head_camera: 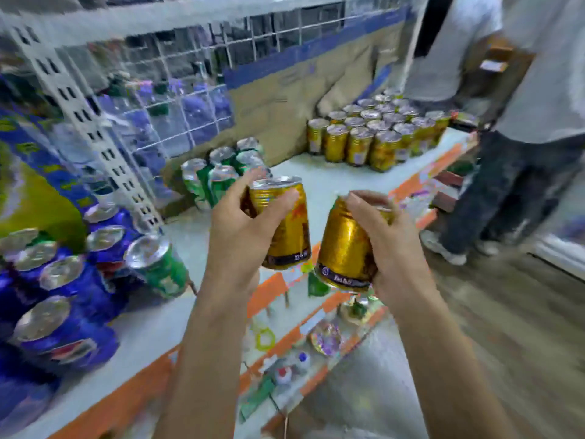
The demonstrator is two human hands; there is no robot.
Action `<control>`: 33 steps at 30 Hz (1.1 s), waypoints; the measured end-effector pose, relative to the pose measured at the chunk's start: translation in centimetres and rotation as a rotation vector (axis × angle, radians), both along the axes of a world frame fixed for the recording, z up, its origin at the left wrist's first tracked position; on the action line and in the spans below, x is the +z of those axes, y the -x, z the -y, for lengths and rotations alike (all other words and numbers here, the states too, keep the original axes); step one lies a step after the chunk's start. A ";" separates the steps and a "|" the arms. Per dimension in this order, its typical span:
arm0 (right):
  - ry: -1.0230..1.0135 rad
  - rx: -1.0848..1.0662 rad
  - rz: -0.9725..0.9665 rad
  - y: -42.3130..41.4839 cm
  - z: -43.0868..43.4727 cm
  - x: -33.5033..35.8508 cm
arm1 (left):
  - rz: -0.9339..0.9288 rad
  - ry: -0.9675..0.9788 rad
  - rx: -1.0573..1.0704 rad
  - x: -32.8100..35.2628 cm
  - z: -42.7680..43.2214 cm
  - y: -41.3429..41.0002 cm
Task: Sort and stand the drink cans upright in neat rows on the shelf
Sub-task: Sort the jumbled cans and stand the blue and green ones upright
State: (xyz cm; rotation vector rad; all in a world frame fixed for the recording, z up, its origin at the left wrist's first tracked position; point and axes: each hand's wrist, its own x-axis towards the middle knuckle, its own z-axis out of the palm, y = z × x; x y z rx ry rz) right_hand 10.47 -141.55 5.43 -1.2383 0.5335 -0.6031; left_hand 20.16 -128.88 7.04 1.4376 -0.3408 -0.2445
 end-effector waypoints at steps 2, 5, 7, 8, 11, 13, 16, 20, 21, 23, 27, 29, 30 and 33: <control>0.024 -0.105 -0.034 2.3 2.7 -0.5 | 0.009 -0.019 -0.051 -0.7 3.6 1.2; 0.029 -0.268 -0.064 4.5 6.1 -1.3 | 0.006 -0.022 -0.113 -1.4 8.1 2.7; 0.009 -0.342 -0.075 5.1 7.9 -1.9 | 0.012 -0.053 -0.136 -1.8 10.5 3.1; -0.003 -0.367 -0.073 5.2 8.7 -2.2 | 0.015 -0.065 -0.142 -2.1 11.7 3.2; 0.002 -0.400 -0.076 4.7 11.2 -3.1 | 0.023 -0.111 -0.136 -2.8 14.9 2.8; 0.019 -0.412 -0.070 3.8 13.1 -3.5 | 0.046 -0.141 -0.119 -3.3 17.3 2.0; 0.069 -0.414 -0.075 1.5 16.3 -4.3 | 0.076 -0.182 -0.074 -4.1 21.0 -0.3; 0.187 -0.342 -0.104 -2.9 21.3 -5.1 | 0.118 -0.251 0.000 -4.7 26.3 -5.0; 0.225 -0.305 -0.106 -4.1 22.5 -5.2 | 0.137 -0.280 0.006 -4.9 27.6 -6.3; 0.288 -0.222 -0.098 -6.3 24.8 -5.3 | 0.174 -0.346 0.008 -5.3 29.7 -8.6; 0.416 -0.035 -0.099 -10.3 27.9 -6.5 | 0.198 -0.522 0.062 -6.7 32.3 -12.3; 0.492 0.099 -0.140 -11.9 28.7 -6.9 | 0.173 -0.574 0.117 -7.2 32.7 -13.7; 0.537 0.171 -0.162 -12.6 29.0 -7.1 | 0.156 -0.587 0.145 -7.3 32.8 -14.2; 0.732 0.353 -0.171 -14.9 29.9 -7.5 | 0.088 -0.607 0.229 -7.7 33.0 -15.7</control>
